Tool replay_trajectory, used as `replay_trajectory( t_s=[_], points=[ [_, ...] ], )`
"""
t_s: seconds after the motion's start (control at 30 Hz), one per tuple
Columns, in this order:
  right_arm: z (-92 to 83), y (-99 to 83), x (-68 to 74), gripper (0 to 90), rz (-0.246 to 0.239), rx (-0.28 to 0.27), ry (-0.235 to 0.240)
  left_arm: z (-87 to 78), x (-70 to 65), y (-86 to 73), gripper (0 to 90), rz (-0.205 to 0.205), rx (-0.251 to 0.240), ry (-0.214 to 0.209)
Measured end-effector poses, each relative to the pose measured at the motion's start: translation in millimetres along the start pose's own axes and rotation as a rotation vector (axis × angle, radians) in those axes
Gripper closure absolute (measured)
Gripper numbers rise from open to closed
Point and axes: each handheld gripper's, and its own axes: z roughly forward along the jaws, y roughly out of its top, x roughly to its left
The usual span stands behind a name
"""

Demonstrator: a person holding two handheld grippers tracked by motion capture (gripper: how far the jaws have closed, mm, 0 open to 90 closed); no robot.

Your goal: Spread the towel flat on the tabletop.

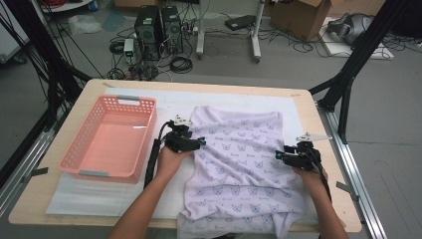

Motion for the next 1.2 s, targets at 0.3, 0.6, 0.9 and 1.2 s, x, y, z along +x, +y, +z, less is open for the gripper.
replay_trajectory(
  t_s=[0.3,0.6,0.9,1.2],
  points=[
    [-9.3,-11.3,11.1,50.0,-0.029,0.039,0.014,-1.8,-16.8,-23.1,39.6,0.033,0.082,-0.072],
    [-1.2,-5.9,14.8,87.0,-0.082,0.052,-0.048,1.7,-22.8,-21.0,82.7,0.169,0.106,0.006],
    [20.4,20.4,-1.8,87.9,-0.019,-0.050,-0.151,3.3,25.0,-4.6,84.2,-0.035,-0.061,0.193],
    [29.9,38.6,-6.4,80.6,0.056,-0.121,-0.233,1.6,28.8,0.0,52.0,-0.089,-0.081,0.149]
  ],
)
